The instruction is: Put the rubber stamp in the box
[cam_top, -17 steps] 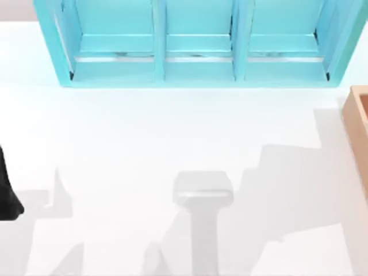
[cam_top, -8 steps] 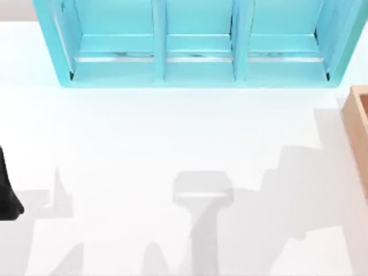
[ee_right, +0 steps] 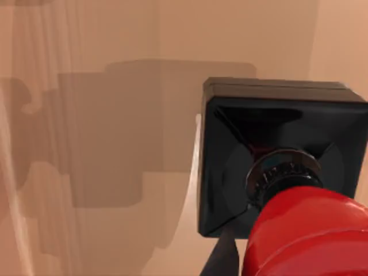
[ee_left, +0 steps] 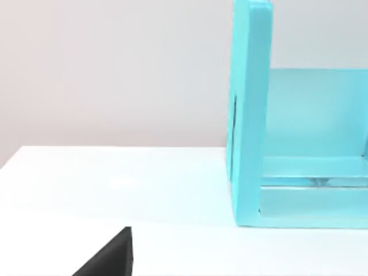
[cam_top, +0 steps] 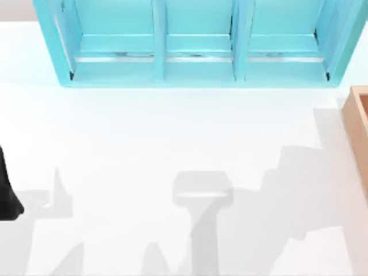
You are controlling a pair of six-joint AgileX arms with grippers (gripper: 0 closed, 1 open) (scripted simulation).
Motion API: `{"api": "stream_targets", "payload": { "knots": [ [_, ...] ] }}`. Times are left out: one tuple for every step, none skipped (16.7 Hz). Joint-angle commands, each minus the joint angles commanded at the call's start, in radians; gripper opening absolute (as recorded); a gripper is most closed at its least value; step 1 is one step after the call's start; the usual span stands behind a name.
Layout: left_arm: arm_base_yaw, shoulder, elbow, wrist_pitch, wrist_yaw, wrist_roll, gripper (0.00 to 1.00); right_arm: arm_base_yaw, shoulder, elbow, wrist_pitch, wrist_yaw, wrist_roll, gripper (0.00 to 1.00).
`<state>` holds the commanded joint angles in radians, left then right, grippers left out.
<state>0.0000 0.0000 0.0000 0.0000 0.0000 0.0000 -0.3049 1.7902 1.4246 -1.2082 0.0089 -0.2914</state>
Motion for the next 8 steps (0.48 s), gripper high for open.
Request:
{"api": "stream_targets", "payload": {
  "knots": [
    [0.0, 0.0, 0.0, 0.0, 0.0, 0.0, 1.0, 0.0, 0.0, 0.0, 0.0, 0.0, 0.0, 0.75],
    [0.0, 0.0, 0.0, 0.0, 0.0, 0.0, 1.0, 0.0, 0.0, 0.0, 0.0, 0.0, 0.0, 0.83],
    [0.0, 0.0, 0.0, 0.0, 0.0, 0.0, 1.0, 0.0, 0.0, 0.0, 0.0, 0.0, 0.0, 0.9],
    [0.0, 0.0, 0.0, 0.0, 0.0, 0.0, 1.0, 0.0, 0.0, 0.0, 0.0, 0.0, 0.0, 0.98],
    [0.0, 0.0, 0.0, 0.0, 0.0, 0.0, 1.0, 0.0, 0.0, 0.0, 0.0, 0.0, 0.0, 1.0],
    [0.0, 0.0, 0.0, 0.0, 0.0, 0.0, 1.0, 0.0, 0.0, 0.0, 0.0, 0.0, 0.0, 1.0],
    [0.0, 0.0, 0.0, 0.0, 0.0, 0.0, 1.0, 0.0, 0.0, 0.0, 0.0, 0.0, 0.0, 1.0],
    [0.0, 0.0, 0.0, 0.0, 0.0, 0.0, 1.0, 0.0, 0.0, 0.0, 0.0, 0.0, 0.0, 1.0]
  ]
}}
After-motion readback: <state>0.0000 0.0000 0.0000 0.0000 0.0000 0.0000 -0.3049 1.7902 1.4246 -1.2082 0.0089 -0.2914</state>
